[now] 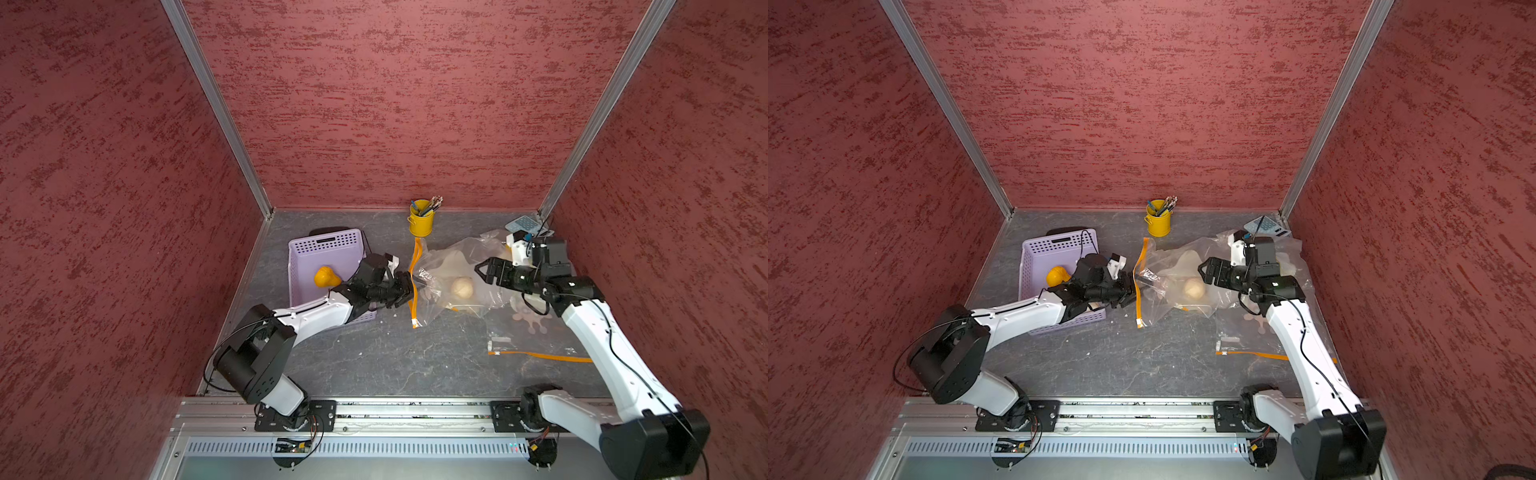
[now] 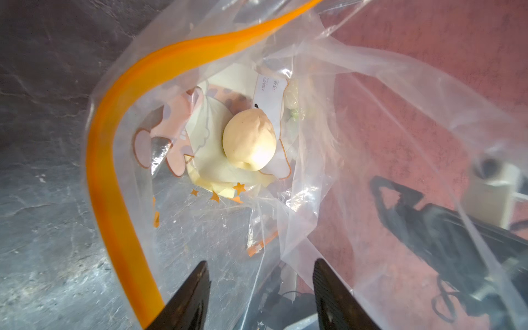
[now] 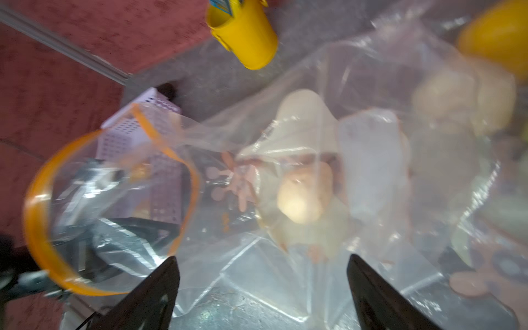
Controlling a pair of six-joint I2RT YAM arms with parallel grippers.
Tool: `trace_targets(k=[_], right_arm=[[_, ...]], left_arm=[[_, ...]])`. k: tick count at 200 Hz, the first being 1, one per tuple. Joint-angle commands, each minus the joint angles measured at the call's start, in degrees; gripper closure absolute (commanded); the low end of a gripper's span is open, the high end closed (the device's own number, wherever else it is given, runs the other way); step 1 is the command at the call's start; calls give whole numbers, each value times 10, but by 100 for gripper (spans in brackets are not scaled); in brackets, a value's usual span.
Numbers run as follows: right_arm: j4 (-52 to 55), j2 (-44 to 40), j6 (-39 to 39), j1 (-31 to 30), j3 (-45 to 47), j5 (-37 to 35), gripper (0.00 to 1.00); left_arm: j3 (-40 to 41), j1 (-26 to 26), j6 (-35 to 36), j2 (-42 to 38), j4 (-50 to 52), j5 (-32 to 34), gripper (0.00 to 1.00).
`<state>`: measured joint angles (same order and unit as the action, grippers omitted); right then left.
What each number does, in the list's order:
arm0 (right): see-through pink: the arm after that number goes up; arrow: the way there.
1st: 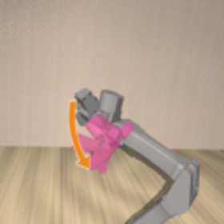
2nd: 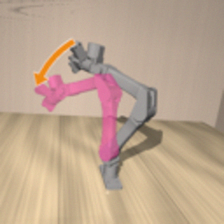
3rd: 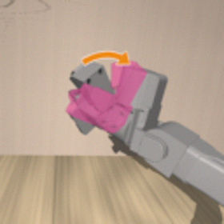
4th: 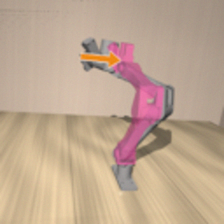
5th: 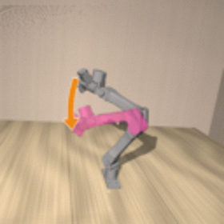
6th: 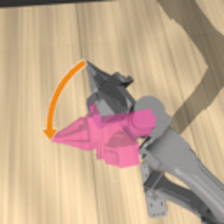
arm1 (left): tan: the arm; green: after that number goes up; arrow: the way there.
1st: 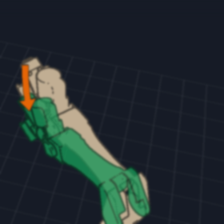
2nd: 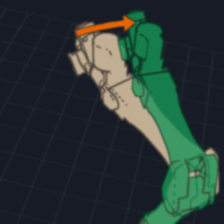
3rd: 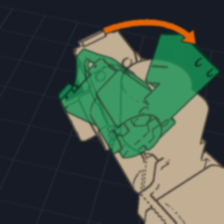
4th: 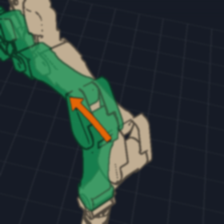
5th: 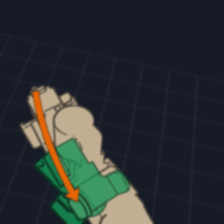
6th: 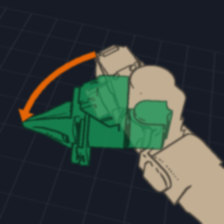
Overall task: Open the zip-top bag and take out the pear
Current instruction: Pick up the pear from the zipper food storage bag.
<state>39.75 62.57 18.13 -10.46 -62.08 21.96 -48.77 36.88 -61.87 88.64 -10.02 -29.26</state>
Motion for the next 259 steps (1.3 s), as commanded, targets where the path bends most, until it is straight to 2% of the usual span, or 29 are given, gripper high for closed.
trace_targets(k=[1,14,43,69,93,105,135,159,212,237,259], right_arm=[[-3,30,-18,-115,-28,20,7],[-22,56,-17,-156,-26,-1,7],[-33,93,-27,-192,-21,-36,8],[-32,108,-36,-197,-17,-42,10],[-27,131,-47,-197,-20,-57,16],[-33,138,-48,-198,-22,-70,27],[-59,142,-41,-198,-26,-25,72],[-66,126,-34,-198,-23,-4,100],[-36,45,-12,-201,-37,10,100],[-15,31,-11,-202,-32,10,100],[-17,20,-9,-203,-12,9,100]], left_arm=[[-19,12,6,13,-26,-15,41],[-23,16,7,14,-25,-13,41],[-22,17,9,11,-21,-11,40],[-16,16,6,8,-26,-10,40],[-13,15,4,7,-30,-11,40],[-12,15,4,7,-30,-10,40],[-12,14,3,8,-29,-10,40],[-15,14,4,13,-32,-11,40],[-40,8,9,47,-28,-8,37],[-62,5,0,63,-46,-7,35],[-92,6,7,71,-24,-13,35]])
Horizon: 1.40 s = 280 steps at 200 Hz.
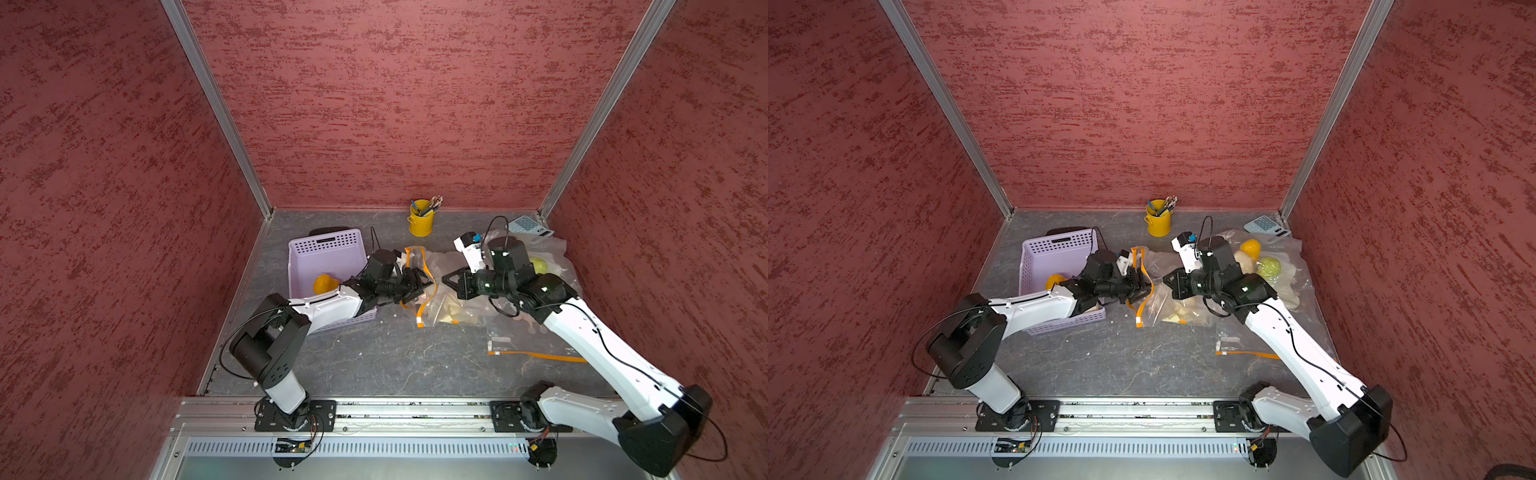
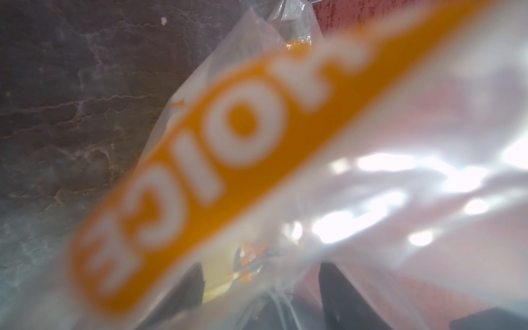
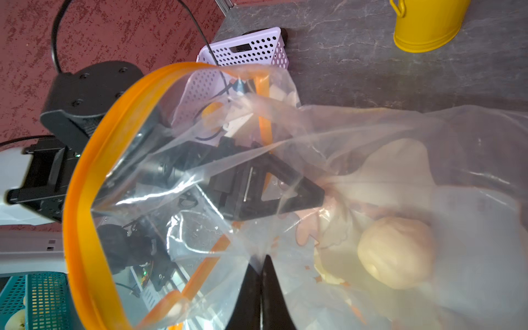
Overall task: Open the zip-top bag and take out the pear
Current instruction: Pick up the pear from the zipper food storage bag.
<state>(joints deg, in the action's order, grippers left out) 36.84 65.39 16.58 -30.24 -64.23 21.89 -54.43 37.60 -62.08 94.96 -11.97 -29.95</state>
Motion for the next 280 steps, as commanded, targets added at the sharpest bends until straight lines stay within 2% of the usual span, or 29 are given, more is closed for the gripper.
trace_targets(k=[1,16,49,67,88,108,147,180,203,230,277,280], right_arm=[[11,-8,7,-5,10,10,100],[7,-7,6,-5,20,6,100],[5,10,1,-5,38,-16,100],[-18,14,8,-5,49,-9,100],[-41,16,17,-5,56,0,100],[-52,15,23,-6,58,14,100],[-41,-13,28,-7,45,12,100],[-53,-14,38,-7,44,31,100],[-57,-3,39,-7,49,27,100],[-80,17,43,-7,48,38,100],[-31,81,43,-6,-29,17,100],[-23,83,43,-5,-34,11,97]], left_arm=[[-37,-2,11,9,-2,-7,35],[-54,-1,16,15,18,-22,35],[-19,-15,18,-27,30,-51,35],[-26,2,26,-31,55,-60,35],[-40,26,32,12,71,-53,39],[-24,30,5,43,6,-39,43],[-48,54,8,85,6,-12,44],[-76,74,-7,126,-31,-40,43],[-79,81,-9,140,-39,-55,39],[-81,86,-13,162,-65,-72,27],[-65,98,-24,191,-100,-85,17],[-65,98,-24,192,-100,-85,16]])
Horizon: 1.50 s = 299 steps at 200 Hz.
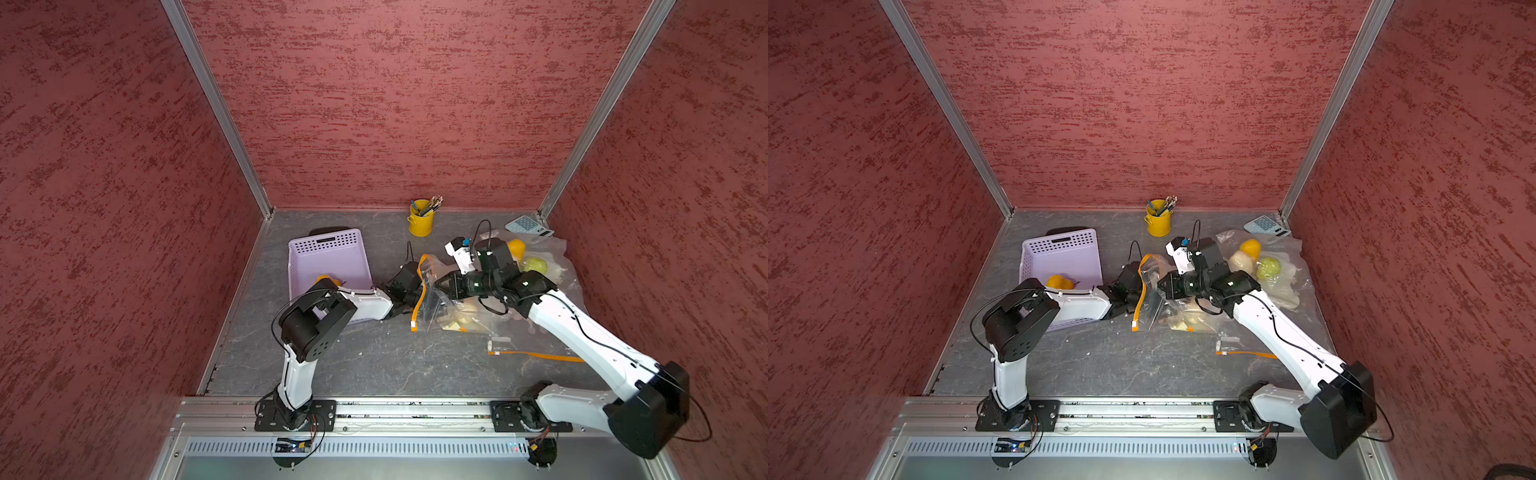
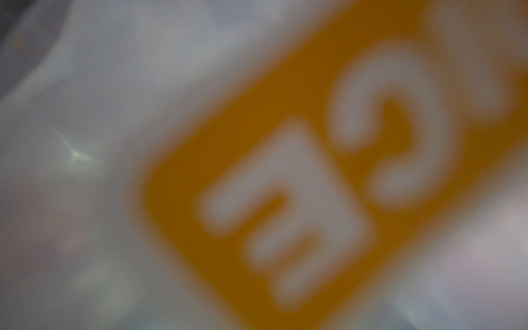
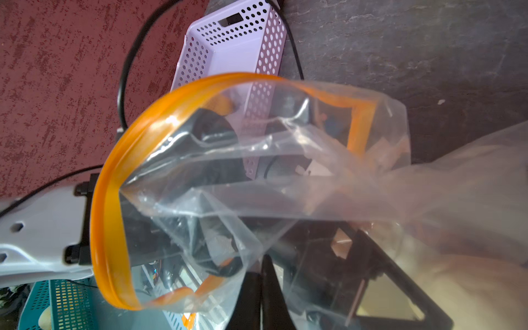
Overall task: Open the zip-top bag and take out the pear
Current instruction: Pick up the pear from the zipper food storage bag.
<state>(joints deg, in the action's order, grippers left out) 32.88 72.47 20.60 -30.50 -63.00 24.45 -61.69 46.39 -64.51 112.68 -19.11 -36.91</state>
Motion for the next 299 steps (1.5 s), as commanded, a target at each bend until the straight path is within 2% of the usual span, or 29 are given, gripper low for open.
trace_targets(k=[1,8,17,29,44,61,70,81,97,113,129,146,177,184,190,212,233,243,299], right_arm=[[19,12,2,-2,-47,-16,96],[35,11,1,2,-55,-26,85],[48,1,5,15,-58,-29,51],[71,-29,6,43,-64,-25,31],[97,-83,15,101,-68,-15,14],[153,-121,14,174,-86,4,11],[206,-125,3,198,-102,-30,11],[271,-122,-4,221,-102,-119,12],[302,-116,-2,265,-50,-179,14],[279,-112,12,303,28,-161,19],[236,-114,34,325,97,-135,28],[210,-113,56,326,136,-108,48],[181,-113,89,326,182,-87,54],[168,-110,97,326,200,-82,64],[147,-108,104,326,220,-66,68],[58,-105,144,327,280,-36,75],[14,-78,155,319,296,-35,83],[-14,-65,160,319,305,-29,84],[-63,51,129,307,251,-56,89]], left_arm=[[8,11,0,16,-29,-16,16],[7,11,-1,21,-30,-17,16],[7,12,0,25,-29,-19,15],[7,12,1,31,-28,-20,14],[9,12,0,36,-31,-19,12],[6,11,-3,44,-40,-20,11],[6,10,-6,49,-46,-21,11],[9,9,-9,52,-54,-20,11],[12,9,-14,54,-64,-19,11],[14,10,-16,55,-69,-22,11],[16,9,-21,53,-75,-23,10],[18,9,-20,48,-77,-26,10],[16,10,-23,50,-92,-31,8],[17,9,-24,51,-99,-32,8],[18,9,-26,53,-103,-32,8],[19,9,-39,62,-123,-39,9],[17,12,-41,62,-124,-39,9],[14,13,-39,62,-121,-40,9],[-18,15,-18,77,-88,-37,7]])
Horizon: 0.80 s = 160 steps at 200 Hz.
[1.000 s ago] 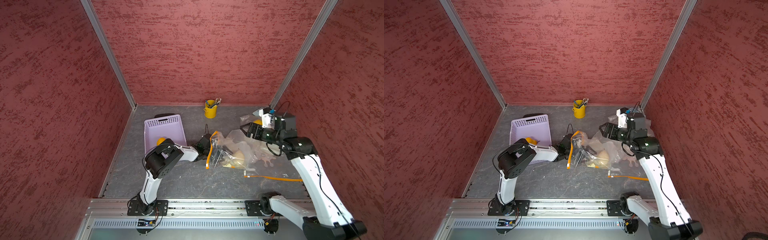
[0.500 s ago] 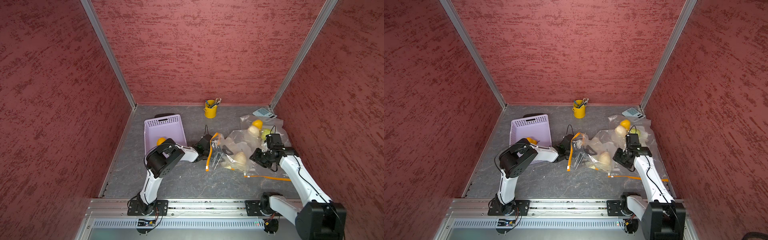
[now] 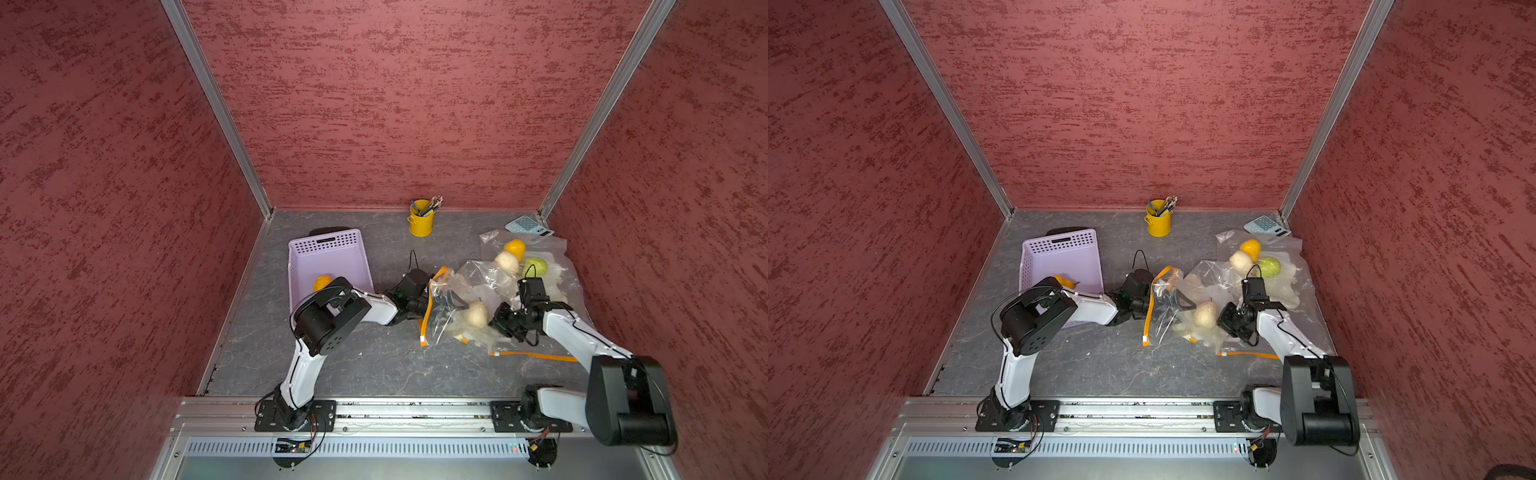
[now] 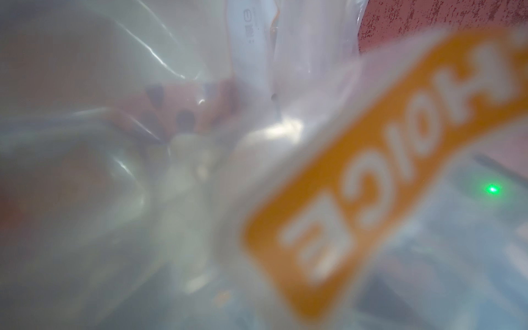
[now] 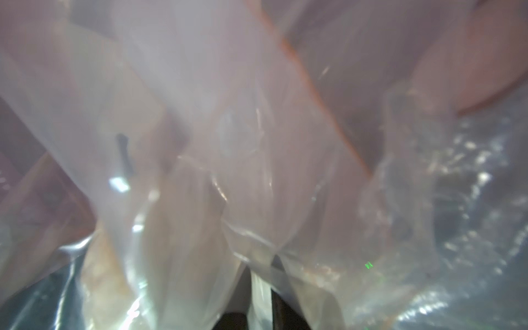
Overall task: Open the zip-top bag and take out the pear
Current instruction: Pick up the pear from the zipper food storage bag.
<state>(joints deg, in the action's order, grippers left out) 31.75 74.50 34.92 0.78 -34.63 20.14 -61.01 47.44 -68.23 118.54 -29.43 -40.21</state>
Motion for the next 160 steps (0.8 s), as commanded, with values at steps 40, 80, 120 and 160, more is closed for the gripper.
trace_targets(k=[40,80,120,160], right_arm=[[-60,85,-45,-38,-93,-7,93],[-53,154,-82,-90,-155,-7,99],[-58,183,-88,-107,-172,-4,100],[-39,165,-104,-107,-173,-15,100]], left_arm=[[-68,5,55,29,87,4,5],[-102,5,86,44,137,17,5],[-107,-1,109,49,186,43,6],[-65,-8,103,18,154,110,6]])
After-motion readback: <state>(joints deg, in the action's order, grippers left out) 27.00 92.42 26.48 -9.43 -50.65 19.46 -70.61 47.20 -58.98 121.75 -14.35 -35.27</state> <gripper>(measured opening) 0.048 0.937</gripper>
